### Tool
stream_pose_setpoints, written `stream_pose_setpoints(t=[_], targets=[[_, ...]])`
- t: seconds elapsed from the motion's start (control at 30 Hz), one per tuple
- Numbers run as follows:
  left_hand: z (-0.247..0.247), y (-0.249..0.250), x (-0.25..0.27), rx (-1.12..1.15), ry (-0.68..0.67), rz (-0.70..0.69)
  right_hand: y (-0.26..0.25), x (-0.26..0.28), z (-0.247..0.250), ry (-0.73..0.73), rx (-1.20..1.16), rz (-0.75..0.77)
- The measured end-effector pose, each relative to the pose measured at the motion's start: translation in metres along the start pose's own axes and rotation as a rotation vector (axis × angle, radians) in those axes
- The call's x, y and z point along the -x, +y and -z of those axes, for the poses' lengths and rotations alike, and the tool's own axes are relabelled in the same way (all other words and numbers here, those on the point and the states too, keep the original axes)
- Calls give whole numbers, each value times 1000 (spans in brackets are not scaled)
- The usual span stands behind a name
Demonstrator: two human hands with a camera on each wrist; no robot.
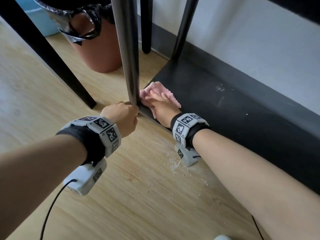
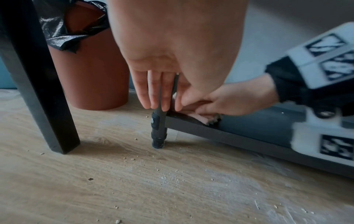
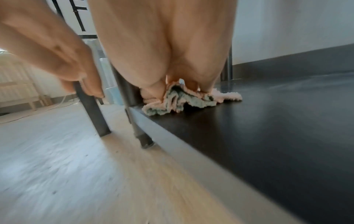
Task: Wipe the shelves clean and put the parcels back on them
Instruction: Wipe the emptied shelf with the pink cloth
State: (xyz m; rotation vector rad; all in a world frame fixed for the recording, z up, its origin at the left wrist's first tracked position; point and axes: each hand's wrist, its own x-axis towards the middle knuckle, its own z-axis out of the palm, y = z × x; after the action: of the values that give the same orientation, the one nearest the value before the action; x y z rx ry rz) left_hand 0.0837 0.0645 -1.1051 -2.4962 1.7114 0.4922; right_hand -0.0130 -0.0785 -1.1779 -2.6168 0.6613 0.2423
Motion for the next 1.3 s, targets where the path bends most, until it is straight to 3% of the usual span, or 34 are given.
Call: stream_pose_setpoints(t=[0.17, 0.27, 0.33, 0.47, 0.57, 0.63, 0.73, 0.77, 0.87, 1.0, 1.07, 1.17, 1.3], targets=[[3, 5, 3, 10, 12, 18, 6, 38, -16, 7, 100, 87], [3, 11, 2, 19, 19, -12, 1, 48, -16, -27, 45, 7], [0, 17, 0, 29, 39, -44, 5, 41, -10, 24, 116, -48], [-9, 38, -8, 68, 45, -85, 78, 15, 14, 169, 191, -201], [-11, 52, -18, 90, 48, -104, 144, 51, 20, 270, 217, -411], [-11, 59, -27, 103, 54, -100, 160, 82, 14, 207, 219, -516], [-11, 70, -39, 137, 66, -83, 132, 101, -3, 146, 196, -496], [-10, 75, -42, 156, 65, -76, 118, 103, -6, 182, 195, -447], [-9, 93, -47, 170, 64, -55, 92, 83, -22, 104, 233, -283], [-10, 108, -46, 149, 90, -44, 107, 66, 18, 43, 206, -282], [-12, 108, -43, 141, 104, -32, 132, 69, 40, 110, 166, -361], [-13, 105, -39, 140, 103, -8, 167, 96, 64, 388, -19, -632], [-14, 100, -38, 132, 92, -9, 214, 196, 60, 522, -83, -905]])
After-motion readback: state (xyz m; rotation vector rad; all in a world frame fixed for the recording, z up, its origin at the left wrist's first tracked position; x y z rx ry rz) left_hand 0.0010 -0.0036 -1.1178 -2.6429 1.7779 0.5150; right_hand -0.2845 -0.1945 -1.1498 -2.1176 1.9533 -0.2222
